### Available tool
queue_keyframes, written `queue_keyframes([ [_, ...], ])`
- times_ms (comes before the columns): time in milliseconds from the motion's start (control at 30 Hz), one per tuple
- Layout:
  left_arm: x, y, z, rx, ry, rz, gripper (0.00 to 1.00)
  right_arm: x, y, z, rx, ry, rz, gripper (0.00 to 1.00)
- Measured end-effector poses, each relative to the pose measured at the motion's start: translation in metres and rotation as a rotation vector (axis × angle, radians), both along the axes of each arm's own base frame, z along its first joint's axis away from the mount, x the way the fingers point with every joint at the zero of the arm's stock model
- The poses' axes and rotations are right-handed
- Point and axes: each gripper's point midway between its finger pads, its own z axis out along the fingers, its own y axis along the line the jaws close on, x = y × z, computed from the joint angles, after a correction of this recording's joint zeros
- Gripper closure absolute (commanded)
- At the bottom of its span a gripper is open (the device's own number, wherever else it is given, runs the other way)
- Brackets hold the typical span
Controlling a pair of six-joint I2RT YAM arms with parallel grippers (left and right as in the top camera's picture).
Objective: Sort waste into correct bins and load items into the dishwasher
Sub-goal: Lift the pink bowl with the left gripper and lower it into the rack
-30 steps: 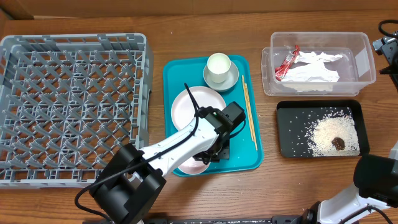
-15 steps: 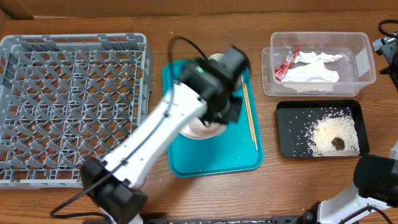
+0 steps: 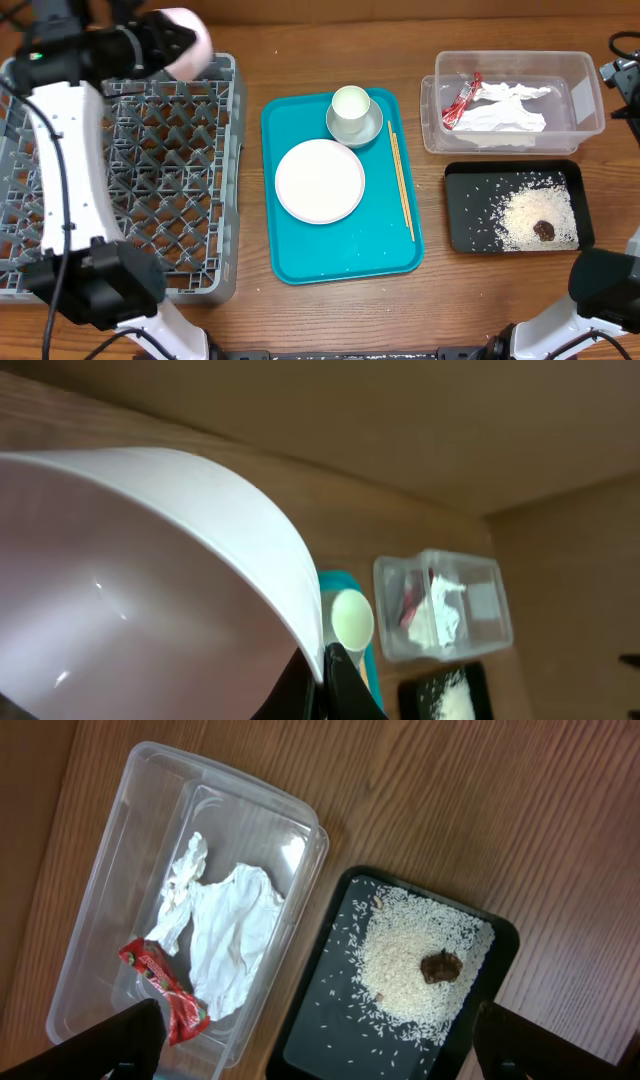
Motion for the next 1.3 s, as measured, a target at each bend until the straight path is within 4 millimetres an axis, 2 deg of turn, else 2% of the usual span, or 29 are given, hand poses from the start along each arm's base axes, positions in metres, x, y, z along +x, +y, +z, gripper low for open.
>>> queue_keyframes([
  [167, 0.014, 0.055, -0.047, -0.096, 0.092, 0.068, 0.96, 0.0, 0.0, 0.0, 0.0, 0.001, 0.0, 0.0],
  [267, 0.027, 0.085, -0.084, -0.187, 0.123, 0.081, 0.96, 0.0, 0.0, 0.0, 0.0, 0.0, 0.0, 0.0],
  [300, 0.03, 0.093, -0.093, -0.237, 0.114, 0.068, 0.96, 0.0, 0.0, 0.0, 0.001, 0.001, 0.0, 0.0],
  [333, 0.034, 0.113, -0.11, -0.341, 0.09, 0.046, 0.96, 0.0, 0.0, 0.0, 0.0, 0.0, 0.0, 0.0],
  [367, 0.033, 0.121, -0.116, -0.388, 0.084, 0.038, 0.96, 0.0, 0.0, 0.0, 0.0, 0.001, 0.0, 0.0],
  [500, 0.023, 0.149, -0.114, -0.499, 0.03, 0.026, 0.96, 0.0, 0.0, 0.0, 0.0, 0.001, 0.0, 0.0],
  [600, 0.012, 0.17, -0.105, -0.552, -0.007, 0.034, 0.96, 0.0, 0.0, 0.0, 0.0, 0.001, 0.0, 0.0],
  [767, 0.0, 0.193, -0.097, -0.589, -0.044, 0.053, 0.96, 0.0, 0.0, 0.0, 0.0, 0.0, 0.0, 0.0],
  [867, -0.003, 0.198, -0.095, -0.6, -0.053, 0.057, 0.96, 0.0, 0.0, 0.0, 0.0, 0.001, 0.0, 0.0],
  [1133, -0.003, 0.197, -0.094, -0.586, -0.075, 0.043, 0.96, 0.0, 0.0, 0.0, 0.0, 0.001, 0.0, 0.0],
  [1300, -0.005, 0.197, -0.1, -0.579, -0.045, 0.065, 0.96, 0.0, 0.0, 0.0, 0.0, 0.001, 0.0, 0.0],
])
